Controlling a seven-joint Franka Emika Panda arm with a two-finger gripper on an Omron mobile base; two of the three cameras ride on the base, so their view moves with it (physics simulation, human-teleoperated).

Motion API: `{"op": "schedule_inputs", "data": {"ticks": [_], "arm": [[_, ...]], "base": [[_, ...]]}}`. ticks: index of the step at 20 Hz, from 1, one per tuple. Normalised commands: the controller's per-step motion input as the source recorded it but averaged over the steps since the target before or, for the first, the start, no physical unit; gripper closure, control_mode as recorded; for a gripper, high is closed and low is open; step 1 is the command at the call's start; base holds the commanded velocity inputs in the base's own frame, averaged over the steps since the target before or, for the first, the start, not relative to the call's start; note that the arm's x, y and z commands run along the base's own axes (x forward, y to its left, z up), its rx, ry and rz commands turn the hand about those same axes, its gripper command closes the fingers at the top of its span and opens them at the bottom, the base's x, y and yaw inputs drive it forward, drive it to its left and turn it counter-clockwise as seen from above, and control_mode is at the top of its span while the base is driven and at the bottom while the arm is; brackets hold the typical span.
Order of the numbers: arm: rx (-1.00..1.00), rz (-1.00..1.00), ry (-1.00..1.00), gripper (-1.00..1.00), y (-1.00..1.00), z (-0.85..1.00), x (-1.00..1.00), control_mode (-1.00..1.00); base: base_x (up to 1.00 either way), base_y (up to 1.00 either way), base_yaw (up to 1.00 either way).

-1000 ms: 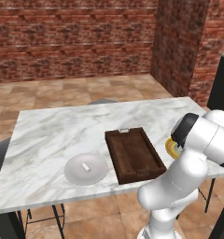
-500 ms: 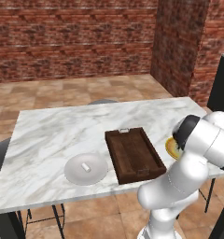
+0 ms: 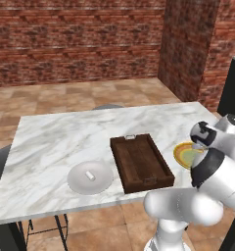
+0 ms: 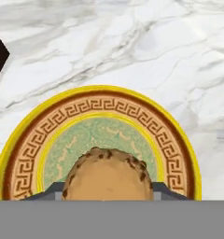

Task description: Move the dessert items from the plates to the tray.

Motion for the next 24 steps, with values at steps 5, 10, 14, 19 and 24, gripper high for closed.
{"op": "schedule_inputs", "data": {"ticks": [5,10,14,19,24], "arm": [[0.00,0.00,-0.04,1.00,0.09,0.62,-0.19,-1.00],[0.00,0.00,-0.03,1.00,0.37,0.39,-0.18,-1.00],[0.00,0.00,0.00,1.00,0.59,0.17,-0.17,-1.00],[0.00,0.00,-0.02,1.00,0.69,0.00,-0.14,-1.00],[0.00,0.00,-0.02,1.00,0.71,0.00,-0.07,-1.00]], "base": [[0.00,0.00,0.00],[0.00,0.00,0.00],[0.00,0.00,0.00],[0.00,0.00,0.00],[0.00,0.00,0.00]]}}
